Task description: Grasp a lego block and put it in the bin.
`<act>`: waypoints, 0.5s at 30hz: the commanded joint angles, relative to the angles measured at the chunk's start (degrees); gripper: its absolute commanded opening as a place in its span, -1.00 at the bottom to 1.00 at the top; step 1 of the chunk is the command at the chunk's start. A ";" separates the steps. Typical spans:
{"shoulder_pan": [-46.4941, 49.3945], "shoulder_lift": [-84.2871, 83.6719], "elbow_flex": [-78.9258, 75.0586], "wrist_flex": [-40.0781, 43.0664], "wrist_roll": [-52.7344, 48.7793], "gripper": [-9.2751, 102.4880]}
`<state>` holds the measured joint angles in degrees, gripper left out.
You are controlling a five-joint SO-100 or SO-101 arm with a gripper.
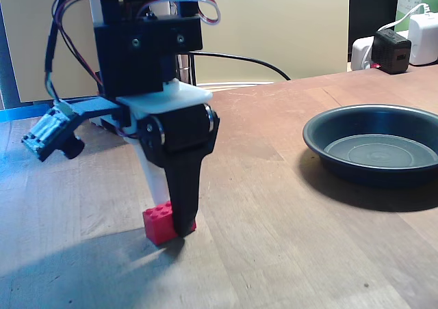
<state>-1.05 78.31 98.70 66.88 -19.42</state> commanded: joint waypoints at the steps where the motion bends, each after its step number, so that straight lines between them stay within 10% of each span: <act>1: -0.35 0.09 -0.79 0.70 0.26 -0.77; 15: -8.35 18.28 5.80 7.38 11.16 -0.84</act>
<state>-9.05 91.05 103.27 74.53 -8.61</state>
